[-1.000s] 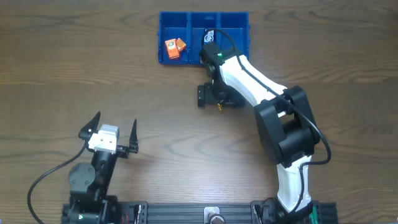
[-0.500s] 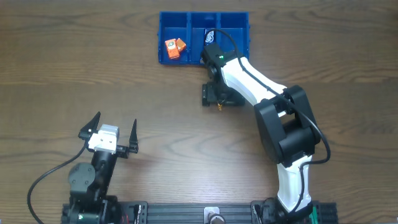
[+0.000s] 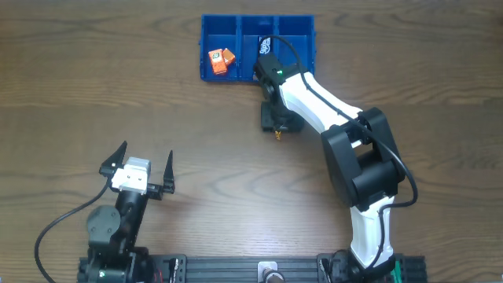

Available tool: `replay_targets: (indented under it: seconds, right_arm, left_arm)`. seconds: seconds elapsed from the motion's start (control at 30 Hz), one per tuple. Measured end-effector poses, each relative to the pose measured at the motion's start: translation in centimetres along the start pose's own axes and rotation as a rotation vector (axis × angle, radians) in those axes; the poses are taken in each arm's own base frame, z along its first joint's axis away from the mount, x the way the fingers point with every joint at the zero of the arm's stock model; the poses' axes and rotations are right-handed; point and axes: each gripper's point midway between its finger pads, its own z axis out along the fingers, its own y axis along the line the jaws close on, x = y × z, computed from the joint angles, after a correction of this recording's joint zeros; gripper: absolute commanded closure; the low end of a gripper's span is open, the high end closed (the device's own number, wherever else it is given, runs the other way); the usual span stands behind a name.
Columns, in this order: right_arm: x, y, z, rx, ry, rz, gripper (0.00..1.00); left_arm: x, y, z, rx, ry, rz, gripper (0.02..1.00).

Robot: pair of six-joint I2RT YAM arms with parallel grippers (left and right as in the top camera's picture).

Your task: Sort Candies Into Trays

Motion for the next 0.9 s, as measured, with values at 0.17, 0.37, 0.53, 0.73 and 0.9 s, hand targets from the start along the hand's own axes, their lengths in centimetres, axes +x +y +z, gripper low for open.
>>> replay_targets:
  seconds: [0.17,0.37,0.53,0.73,0.9]
  right_arm:
    - [-0.02,-0.06,0.00,0.003,-0.001,0.000,0.735]
    - [-0.02,-0.08,0.00,0.005,-0.002,0.003,0.893]
    - [-0.04,-0.11,-0.03,0.006,-0.003,0.001,0.928]
    - [-0.05,-0.12,-0.01,0.007,-0.003,0.001,0.963]
    - [-0.13,-0.08,-0.44,0.002,-0.012,0.001,0.963]
  left_arm:
    - [-0.01,0.00,0.00,0.000,0.000,0.000,0.023]
    - [-0.01,0.00,0.00,0.000,0.000,0.000,0.025]
    - [-0.01,0.00,0.00,0.000,0.000,0.000,0.023]
    - [-0.01,0.00,0.00,0.000,0.000,0.000,0.025]
    - [-0.01,0.00,0.00,0.000,0.000,0.000,0.023]
